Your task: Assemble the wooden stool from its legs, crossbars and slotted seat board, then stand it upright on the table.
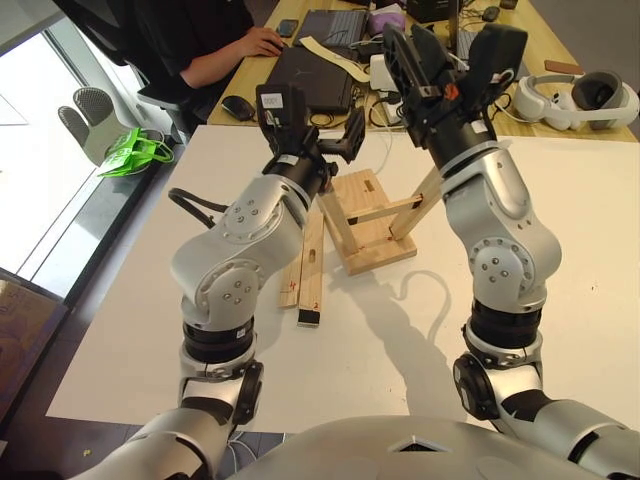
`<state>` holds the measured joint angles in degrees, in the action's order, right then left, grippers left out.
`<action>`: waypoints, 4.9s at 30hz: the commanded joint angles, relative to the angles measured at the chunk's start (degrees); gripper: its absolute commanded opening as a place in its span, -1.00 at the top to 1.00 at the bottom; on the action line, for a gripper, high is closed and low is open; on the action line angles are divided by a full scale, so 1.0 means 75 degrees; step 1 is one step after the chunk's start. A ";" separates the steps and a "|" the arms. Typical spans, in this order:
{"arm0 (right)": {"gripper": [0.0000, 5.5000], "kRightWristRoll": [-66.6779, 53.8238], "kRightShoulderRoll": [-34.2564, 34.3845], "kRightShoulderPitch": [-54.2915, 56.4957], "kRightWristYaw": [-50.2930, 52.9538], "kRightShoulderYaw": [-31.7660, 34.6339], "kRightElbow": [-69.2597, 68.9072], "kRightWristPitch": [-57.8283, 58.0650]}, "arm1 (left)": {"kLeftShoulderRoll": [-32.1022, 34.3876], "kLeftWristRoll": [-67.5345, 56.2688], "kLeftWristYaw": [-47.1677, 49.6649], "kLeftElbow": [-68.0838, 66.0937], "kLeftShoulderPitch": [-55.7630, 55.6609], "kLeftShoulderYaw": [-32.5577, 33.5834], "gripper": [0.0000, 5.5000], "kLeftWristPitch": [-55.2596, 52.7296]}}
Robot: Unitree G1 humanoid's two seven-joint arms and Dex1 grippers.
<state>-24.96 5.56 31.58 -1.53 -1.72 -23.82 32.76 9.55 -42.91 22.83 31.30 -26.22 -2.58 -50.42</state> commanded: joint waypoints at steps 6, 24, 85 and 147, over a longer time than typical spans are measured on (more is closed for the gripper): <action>0.31 -0.0032 -0.0431 0.0893 -0.0115 0.0854 0.0589 -0.0432 | 0.0247 -0.0273 -0.0346 0.0156 -0.1470 0.1745 -0.52 0.0067; 0.31 -0.0008 -0.0547 0.0969 0.0026 0.0828 0.0762 -0.0556 | -0.0040 0.0536 -0.0623 -0.0257 -0.0177 0.0006 -0.52 -0.1059; 0.94 -0.0212 -0.1809 -0.1969 -0.2988 -0.3243 0.0456 0.0514 | -0.0889 0.2096 0.0682 0.0690 0.1601 0.3280 -0.52 0.0155; 0.96 0.2027 -0.0635 -0.3159 0.0846 0.1527 -0.0513 0.2805 | 0.0457 0.4518 -0.2414 -0.2236 0.1574 0.2128 0.26 0.1474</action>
<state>-9.85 1.48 8.55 5.06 9.91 -26.99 53.27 10.94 -9.76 4.84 15.52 -14.57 11.21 -39.69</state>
